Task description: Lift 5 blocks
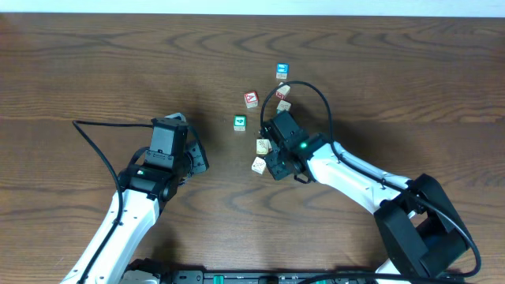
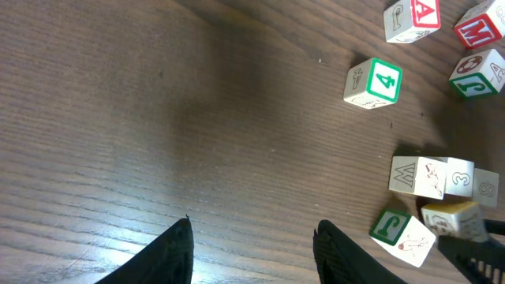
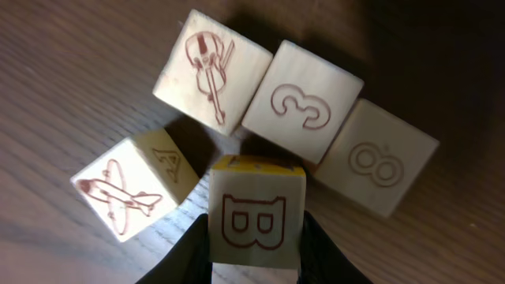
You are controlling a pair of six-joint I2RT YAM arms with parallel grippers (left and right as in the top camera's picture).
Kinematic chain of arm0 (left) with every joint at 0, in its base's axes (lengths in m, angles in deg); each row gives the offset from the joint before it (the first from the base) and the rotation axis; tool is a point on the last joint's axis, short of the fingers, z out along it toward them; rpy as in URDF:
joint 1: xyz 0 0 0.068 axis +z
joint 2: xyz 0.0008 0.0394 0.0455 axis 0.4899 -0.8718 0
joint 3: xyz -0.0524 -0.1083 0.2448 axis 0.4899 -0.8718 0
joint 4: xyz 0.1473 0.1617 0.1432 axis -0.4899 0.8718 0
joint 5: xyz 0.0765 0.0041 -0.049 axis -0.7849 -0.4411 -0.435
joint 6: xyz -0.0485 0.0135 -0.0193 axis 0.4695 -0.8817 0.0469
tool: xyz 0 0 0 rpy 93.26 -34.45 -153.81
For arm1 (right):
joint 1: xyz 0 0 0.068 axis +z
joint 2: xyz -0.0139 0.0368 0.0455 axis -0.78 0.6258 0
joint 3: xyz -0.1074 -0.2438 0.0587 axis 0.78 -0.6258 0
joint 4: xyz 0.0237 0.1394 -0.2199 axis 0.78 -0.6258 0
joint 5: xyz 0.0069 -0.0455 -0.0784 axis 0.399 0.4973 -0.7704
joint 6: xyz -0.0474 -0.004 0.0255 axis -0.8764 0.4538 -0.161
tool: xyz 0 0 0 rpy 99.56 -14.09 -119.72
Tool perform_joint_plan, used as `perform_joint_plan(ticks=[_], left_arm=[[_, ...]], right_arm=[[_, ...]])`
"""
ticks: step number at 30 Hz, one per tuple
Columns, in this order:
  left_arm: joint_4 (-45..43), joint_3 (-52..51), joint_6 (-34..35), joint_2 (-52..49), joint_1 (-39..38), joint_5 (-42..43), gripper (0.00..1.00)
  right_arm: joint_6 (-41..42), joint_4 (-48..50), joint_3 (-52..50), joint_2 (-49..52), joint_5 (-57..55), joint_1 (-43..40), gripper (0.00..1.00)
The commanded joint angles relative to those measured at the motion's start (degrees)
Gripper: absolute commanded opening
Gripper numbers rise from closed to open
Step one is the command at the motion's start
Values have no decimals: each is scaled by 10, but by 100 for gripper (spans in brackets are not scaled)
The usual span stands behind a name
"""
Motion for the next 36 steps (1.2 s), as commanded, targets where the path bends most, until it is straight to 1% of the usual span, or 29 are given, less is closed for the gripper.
perform_joint_plan(ticks=[1,7,9,12,19,22,25,32,36], left_arm=[[3,0,-12,3,-2,-9,50],[3,0,-12,3,-2,-19,50],[3,0,-12,3,-2,-19,54],[3,0,-12,3,-2,-19,54],[3,0,-12,3,-2,-19,54],[3,0,-12,3,-2,-19,54],[3,0,-12,3,-2,-19,54],[3,0,-12,3,-2,-19,54],[3,0,-12,3,-2,-19,54]], right_arm=[[8,-24,42,0,-6,5,7],[8,-91,107,-3,-38,4,8],[8,-110,127,-8,-46,1,9],[9,-130,152,-21,-53,-11,10],[22,-154,155,-55,-55,-75,13],[24,-164,151,-54,-49,-120,9],[24,-161,142,-54,-37,-144,8],[35,-97,73,-54,-30,-150,14],[43,-58,26,-54,-12,-148,13]])
